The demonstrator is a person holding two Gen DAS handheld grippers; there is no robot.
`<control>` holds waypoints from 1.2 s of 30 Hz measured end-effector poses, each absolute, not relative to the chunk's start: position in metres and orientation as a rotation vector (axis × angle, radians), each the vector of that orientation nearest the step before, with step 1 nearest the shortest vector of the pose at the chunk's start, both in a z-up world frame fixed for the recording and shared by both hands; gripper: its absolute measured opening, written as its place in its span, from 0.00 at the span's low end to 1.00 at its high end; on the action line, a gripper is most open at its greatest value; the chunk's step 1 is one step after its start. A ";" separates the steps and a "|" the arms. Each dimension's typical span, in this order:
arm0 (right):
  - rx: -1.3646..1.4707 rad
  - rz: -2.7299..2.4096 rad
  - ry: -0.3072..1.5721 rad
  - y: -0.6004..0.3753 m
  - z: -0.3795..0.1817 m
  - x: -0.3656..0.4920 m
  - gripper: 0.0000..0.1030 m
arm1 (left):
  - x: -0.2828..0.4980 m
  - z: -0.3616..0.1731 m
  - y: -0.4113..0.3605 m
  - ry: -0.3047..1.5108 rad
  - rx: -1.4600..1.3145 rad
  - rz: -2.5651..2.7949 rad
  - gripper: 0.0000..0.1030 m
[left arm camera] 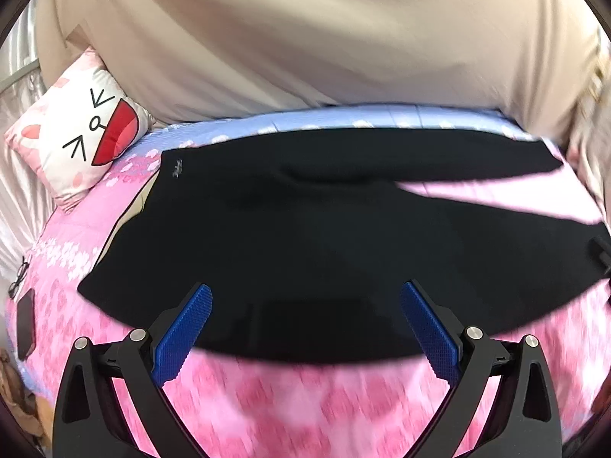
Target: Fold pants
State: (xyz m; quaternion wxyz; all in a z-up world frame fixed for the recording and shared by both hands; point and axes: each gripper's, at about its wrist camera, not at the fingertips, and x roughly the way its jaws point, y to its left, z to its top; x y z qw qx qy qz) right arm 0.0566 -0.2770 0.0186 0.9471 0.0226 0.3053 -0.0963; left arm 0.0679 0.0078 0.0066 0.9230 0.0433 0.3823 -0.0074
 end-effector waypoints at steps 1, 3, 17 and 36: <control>0.058 -0.205 0.641 -0.287 0.020 0.074 0.95 | 0.080 0.009 0.013 0.789 0.075 -0.020 0.94; 0.103 -0.233 0.648 -0.317 0.023 0.116 0.95 | 0.102 0.012 0.019 0.791 0.060 -0.024 0.94; 0.218 -0.299 0.822 -0.545 -0.024 0.336 0.95 | 0.233 0.007 0.058 0.860 0.062 0.126 0.93; 0.165 -0.158 0.883 -0.563 -0.063 0.397 0.39 | 0.333 0.006 0.188 0.847 -0.069 0.223 0.95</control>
